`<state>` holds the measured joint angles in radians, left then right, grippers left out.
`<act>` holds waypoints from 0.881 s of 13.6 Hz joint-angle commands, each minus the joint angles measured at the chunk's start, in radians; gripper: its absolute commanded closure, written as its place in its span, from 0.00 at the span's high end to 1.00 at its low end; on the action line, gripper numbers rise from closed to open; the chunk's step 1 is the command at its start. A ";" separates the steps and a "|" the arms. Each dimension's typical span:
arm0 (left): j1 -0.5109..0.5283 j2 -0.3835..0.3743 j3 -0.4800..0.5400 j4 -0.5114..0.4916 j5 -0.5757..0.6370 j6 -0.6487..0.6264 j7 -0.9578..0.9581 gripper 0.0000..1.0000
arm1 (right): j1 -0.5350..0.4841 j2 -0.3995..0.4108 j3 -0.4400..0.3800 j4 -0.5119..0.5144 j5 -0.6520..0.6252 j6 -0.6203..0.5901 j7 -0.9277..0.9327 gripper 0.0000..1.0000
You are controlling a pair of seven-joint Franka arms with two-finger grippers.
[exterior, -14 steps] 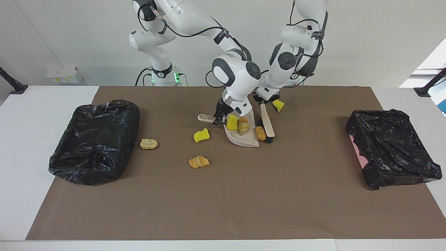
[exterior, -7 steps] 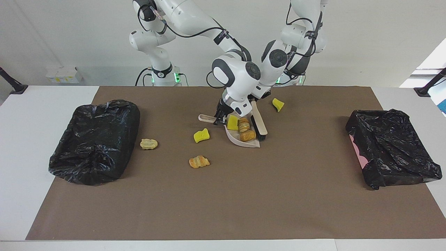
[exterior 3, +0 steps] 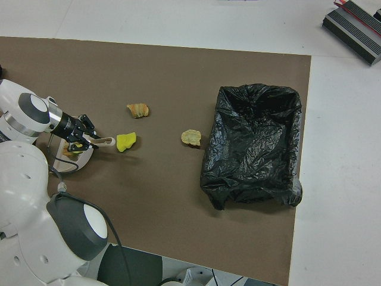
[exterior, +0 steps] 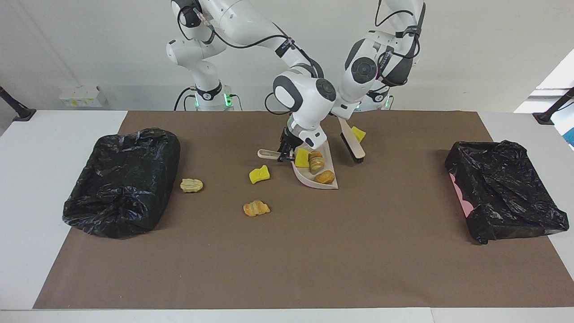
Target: Sweep and dump trash in bin
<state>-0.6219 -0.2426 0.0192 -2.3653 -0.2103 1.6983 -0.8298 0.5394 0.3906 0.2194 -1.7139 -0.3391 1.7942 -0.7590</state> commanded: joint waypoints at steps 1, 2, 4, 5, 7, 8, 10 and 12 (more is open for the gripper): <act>0.008 -0.096 -0.011 -0.073 0.022 -0.045 -0.148 0.00 | -0.007 -0.009 0.009 -0.010 0.014 0.059 -0.069 0.00; 0.001 -0.113 -0.013 -0.095 0.022 -0.046 -0.197 0.00 | -0.007 -0.007 0.009 -0.013 0.014 0.069 -0.081 0.00; -0.004 -0.162 -0.015 -0.153 0.022 -0.036 -0.276 0.00 | -0.007 -0.004 0.009 -0.012 0.072 0.088 -0.082 0.00; -0.004 -0.185 -0.016 -0.190 0.022 -0.032 -0.310 0.00 | -0.007 -0.004 0.009 -0.016 0.075 0.096 -0.085 0.00; -0.009 -0.233 -0.018 -0.247 0.022 -0.025 -0.350 0.00 | -0.009 -0.006 0.009 -0.024 0.075 0.094 -0.105 0.00; -0.013 -0.231 -0.021 -0.247 0.020 -0.020 -0.370 0.00 | -0.007 -0.004 0.009 -0.027 0.075 0.094 -0.105 0.00; -0.042 -0.233 -0.021 -0.252 0.019 0.016 -0.413 0.00 | -0.006 -0.006 0.009 -0.033 0.068 0.087 -0.105 0.00; -0.047 -0.230 -0.021 -0.274 0.019 0.091 -0.423 0.00 | -0.003 -0.009 0.008 -0.032 0.054 0.067 -0.106 0.00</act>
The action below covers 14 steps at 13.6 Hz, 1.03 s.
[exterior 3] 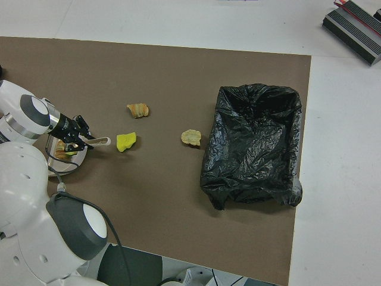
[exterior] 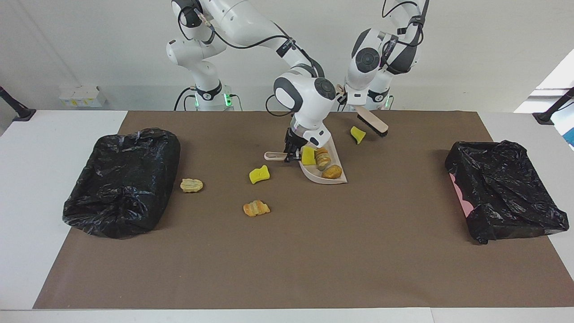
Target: Sweep and dump trash in bin
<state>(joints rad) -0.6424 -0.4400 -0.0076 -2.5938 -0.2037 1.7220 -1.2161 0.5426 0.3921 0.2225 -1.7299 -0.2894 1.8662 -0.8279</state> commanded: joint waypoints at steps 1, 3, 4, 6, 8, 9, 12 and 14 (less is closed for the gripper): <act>-0.028 -0.032 0.006 -0.066 0.012 0.112 -0.049 0.00 | 0.002 -0.012 0.006 -0.004 -0.028 -0.053 -0.036 0.00; -0.028 -0.032 0.006 -0.075 0.012 0.126 -0.051 0.00 | 0.010 -0.018 0.006 -0.008 -0.047 -0.068 -0.028 0.00; -0.026 -0.031 0.006 -0.075 0.012 0.129 -0.042 0.00 | 0.010 -0.018 0.006 -0.010 -0.050 -0.070 -0.028 0.00; -0.026 -0.017 0.009 -0.086 0.012 0.166 -0.036 0.00 | 0.010 -0.018 0.006 -0.010 -0.048 -0.070 -0.028 0.00; -0.023 0.003 0.009 -0.098 0.012 0.209 -0.022 0.00 | 0.019 -0.016 0.006 -0.010 -0.050 -0.073 -0.028 0.00; -0.017 0.021 0.009 -0.092 0.012 0.234 -0.010 0.00 | 0.036 -0.012 0.006 -0.010 -0.051 -0.071 -0.027 0.00; -0.011 0.084 0.012 -0.077 -0.008 0.436 -0.003 0.00 | 0.037 -0.009 0.006 -0.008 -0.051 -0.067 -0.023 0.00; 0.000 0.165 0.020 -0.002 -0.034 0.507 0.027 0.00 | 0.036 -0.007 0.006 -0.010 -0.051 -0.059 -0.020 0.00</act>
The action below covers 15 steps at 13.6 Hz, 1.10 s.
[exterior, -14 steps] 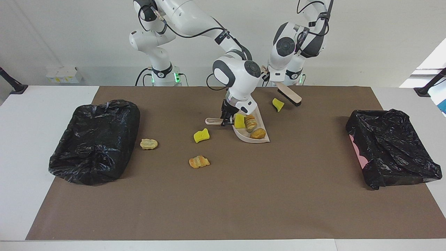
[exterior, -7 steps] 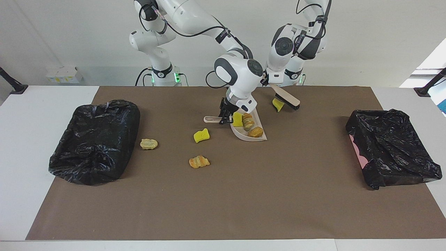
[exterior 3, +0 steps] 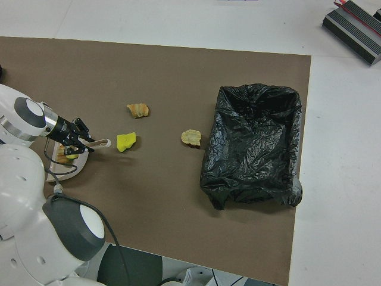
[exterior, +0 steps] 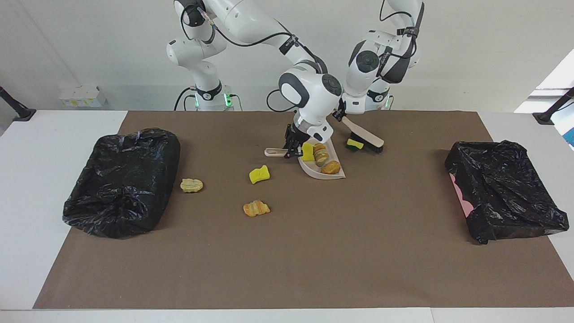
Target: Sweep and dump trash in bin
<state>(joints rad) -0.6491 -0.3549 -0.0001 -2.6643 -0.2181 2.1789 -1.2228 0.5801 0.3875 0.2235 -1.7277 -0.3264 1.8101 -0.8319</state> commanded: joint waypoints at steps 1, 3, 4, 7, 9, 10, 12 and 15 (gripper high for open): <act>0.017 0.121 0.011 0.119 -0.032 0.062 0.069 0.00 | -0.002 -0.001 0.005 -0.012 -0.013 -0.002 -0.013 0.00; 0.014 0.160 0.011 0.173 -0.082 0.070 0.162 0.00 | -0.003 -0.001 0.005 -0.012 -0.011 0.002 0.011 0.00; 0.005 0.162 0.009 0.175 -0.090 0.070 0.225 0.00 | -0.008 0.001 0.005 -0.013 0.000 0.012 0.034 0.00; -0.044 0.162 0.003 0.182 -0.095 0.074 0.370 0.00 | -0.012 0.004 0.007 -0.018 0.047 0.035 0.153 0.00; -0.064 0.163 0.003 0.194 -0.095 0.074 0.399 0.00 | -0.019 0.004 0.007 -0.024 0.079 0.055 0.171 0.00; -0.067 0.166 0.002 0.207 -0.095 0.073 0.414 0.00 | -0.020 0.004 0.007 -0.026 0.079 0.054 0.172 0.00; -0.072 0.162 0.002 0.210 -0.095 0.058 0.469 0.00 | -0.023 0.004 0.007 -0.027 0.081 0.052 0.177 0.00; -0.058 0.145 0.011 0.228 -0.096 -0.055 0.575 0.00 | -0.057 -0.004 0.008 -0.027 0.130 0.060 0.169 0.00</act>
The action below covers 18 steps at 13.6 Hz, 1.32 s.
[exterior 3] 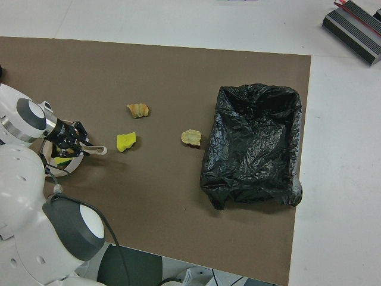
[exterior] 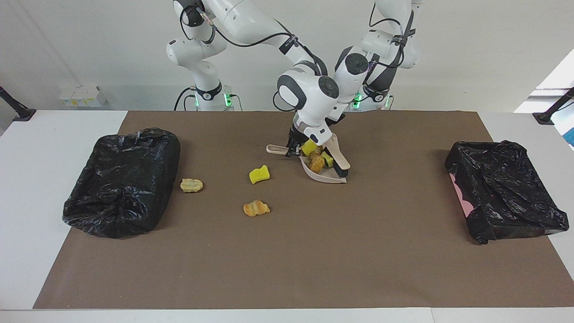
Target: Sweep and dump trash in bin
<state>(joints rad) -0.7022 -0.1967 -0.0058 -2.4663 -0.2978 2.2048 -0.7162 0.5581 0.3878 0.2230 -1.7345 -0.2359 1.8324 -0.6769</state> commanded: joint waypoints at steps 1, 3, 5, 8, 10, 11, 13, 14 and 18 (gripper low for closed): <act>0.001 -0.015 0.021 0.061 -0.018 -0.153 0.081 0.00 | -0.041 -0.004 0.007 -0.020 0.055 0.047 0.011 0.00; 0.053 -0.018 0.024 0.105 -0.017 -0.273 0.089 0.00 | -0.069 -0.007 0.009 -0.023 0.066 0.076 0.007 0.00; 0.073 -0.030 0.026 0.133 -0.001 -0.341 0.084 0.00 | -0.078 -0.010 0.009 -0.023 0.131 0.093 -0.009 0.00; 0.110 -0.046 0.027 0.147 0.002 -0.352 0.092 0.00 | -0.098 -0.015 0.009 -0.023 0.135 0.094 -0.035 0.00; 0.110 -0.046 0.029 0.145 0.002 -0.359 0.090 0.00 | -0.109 -0.021 0.009 -0.023 0.135 0.091 -0.039 0.00; 0.110 -0.047 0.029 0.142 0.003 -0.359 0.090 0.00 | -0.116 -0.023 0.009 -0.023 0.136 0.091 -0.044 0.00; 0.105 -0.061 0.027 0.130 0.015 -0.358 0.107 0.00 | -0.142 -0.029 0.009 -0.020 0.170 0.094 -0.079 0.00; 0.102 -0.072 0.026 0.116 0.029 -0.356 0.133 0.00 | -0.151 -0.030 0.009 -0.014 0.193 0.094 -0.128 0.00; 0.090 -0.087 -0.015 0.060 0.065 -0.343 0.116 0.00 | -0.251 -0.046 0.009 0.027 0.199 0.059 -0.329 0.00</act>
<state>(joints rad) -0.6016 -0.2459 0.0075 -2.3569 -0.2621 1.8649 -0.5940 0.3548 0.3631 0.2214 -1.7214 -0.0756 1.9068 -0.9141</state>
